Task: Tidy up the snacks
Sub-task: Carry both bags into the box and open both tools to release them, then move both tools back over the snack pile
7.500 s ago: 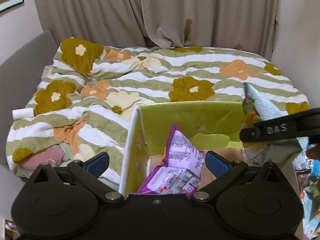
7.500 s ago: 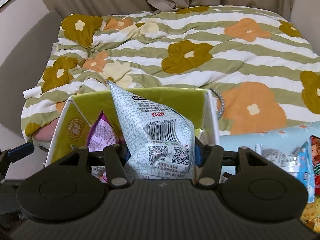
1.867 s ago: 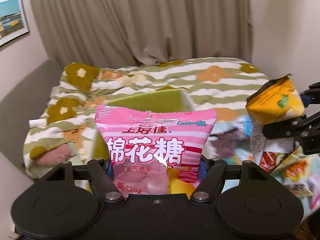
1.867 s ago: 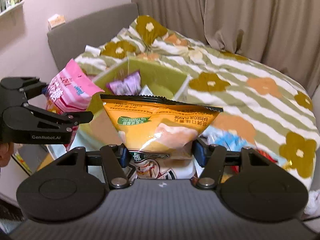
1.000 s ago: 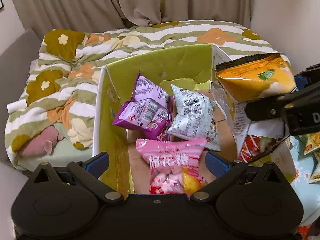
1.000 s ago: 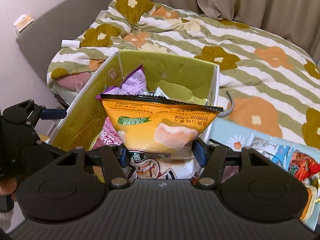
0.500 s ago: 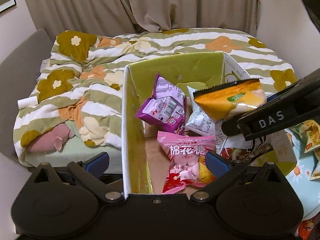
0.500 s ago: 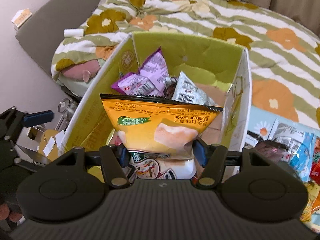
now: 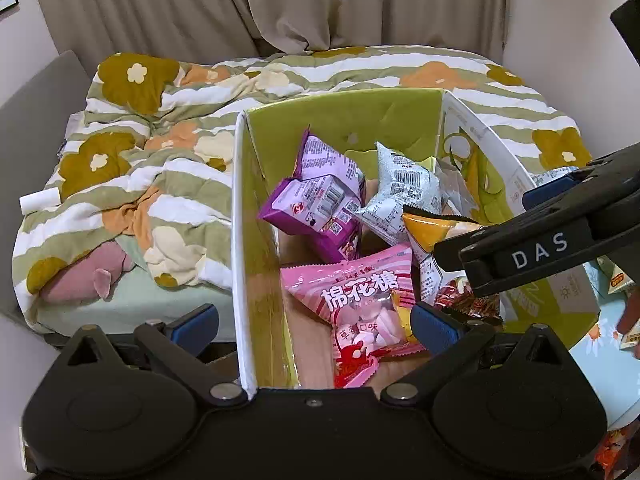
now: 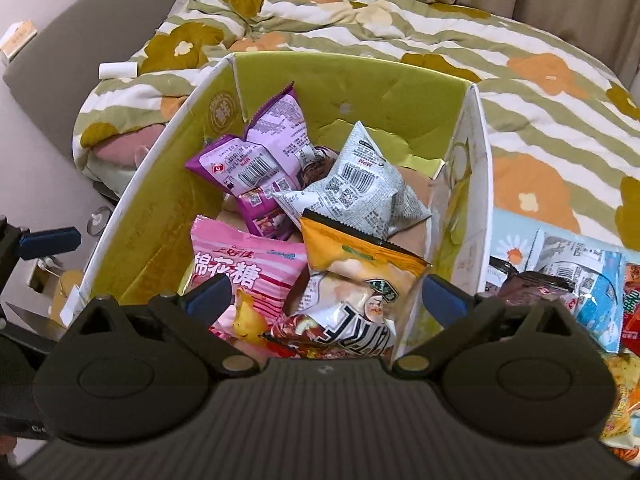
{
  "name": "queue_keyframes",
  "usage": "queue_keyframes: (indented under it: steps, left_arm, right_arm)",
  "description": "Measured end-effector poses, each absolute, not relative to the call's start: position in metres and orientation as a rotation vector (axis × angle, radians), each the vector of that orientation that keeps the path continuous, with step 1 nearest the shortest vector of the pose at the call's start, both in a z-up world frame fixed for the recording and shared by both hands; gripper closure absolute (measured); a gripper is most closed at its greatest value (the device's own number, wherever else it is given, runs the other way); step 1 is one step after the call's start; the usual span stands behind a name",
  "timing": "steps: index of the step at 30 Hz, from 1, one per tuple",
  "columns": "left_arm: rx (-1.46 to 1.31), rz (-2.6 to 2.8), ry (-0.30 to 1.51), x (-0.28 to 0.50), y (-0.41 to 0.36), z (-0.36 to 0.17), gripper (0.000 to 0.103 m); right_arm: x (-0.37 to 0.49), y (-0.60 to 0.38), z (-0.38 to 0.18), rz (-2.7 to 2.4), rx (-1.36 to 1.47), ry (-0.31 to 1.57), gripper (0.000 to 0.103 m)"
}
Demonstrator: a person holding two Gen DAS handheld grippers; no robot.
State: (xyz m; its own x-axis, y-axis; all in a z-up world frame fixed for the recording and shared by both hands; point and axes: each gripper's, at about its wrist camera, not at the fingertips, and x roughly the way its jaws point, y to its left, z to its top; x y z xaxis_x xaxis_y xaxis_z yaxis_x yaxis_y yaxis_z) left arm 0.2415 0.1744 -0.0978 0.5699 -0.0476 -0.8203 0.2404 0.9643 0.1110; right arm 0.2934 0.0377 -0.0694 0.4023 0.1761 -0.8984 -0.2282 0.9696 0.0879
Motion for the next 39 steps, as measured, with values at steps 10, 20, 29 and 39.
queue_keyframes:
  steps: [10, 20, 29, 39]
  left_arm:
    - [0.232, -0.178, 0.904, 0.235, 0.171, -0.079, 0.0]
    - [0.278, -0.231, 0.798, 0.196, 0.123, -0.046, 0.0]
    - [0.28, -0.337, 0.776, 0.163, 0.047, -0.042, 0.0]
    - [0.258, -0.478, 0.797, 0.146, -0.051, -0.055, 0.0]
  right_arm:
    - [0.279, 0.03, -0.041, 0.238, -0.035, 1.082, 0.0]
    - [0.229, -0.016, 0.007, 0.213, -0.039, 0.955, 0.0]
    - [0.179, -0.119, 0.031, 0.115, -0.045, 0.925, 0.0]
    - [0.121, -0.25, 0.023, -0.004, -0.046, 0.954, 0.0]
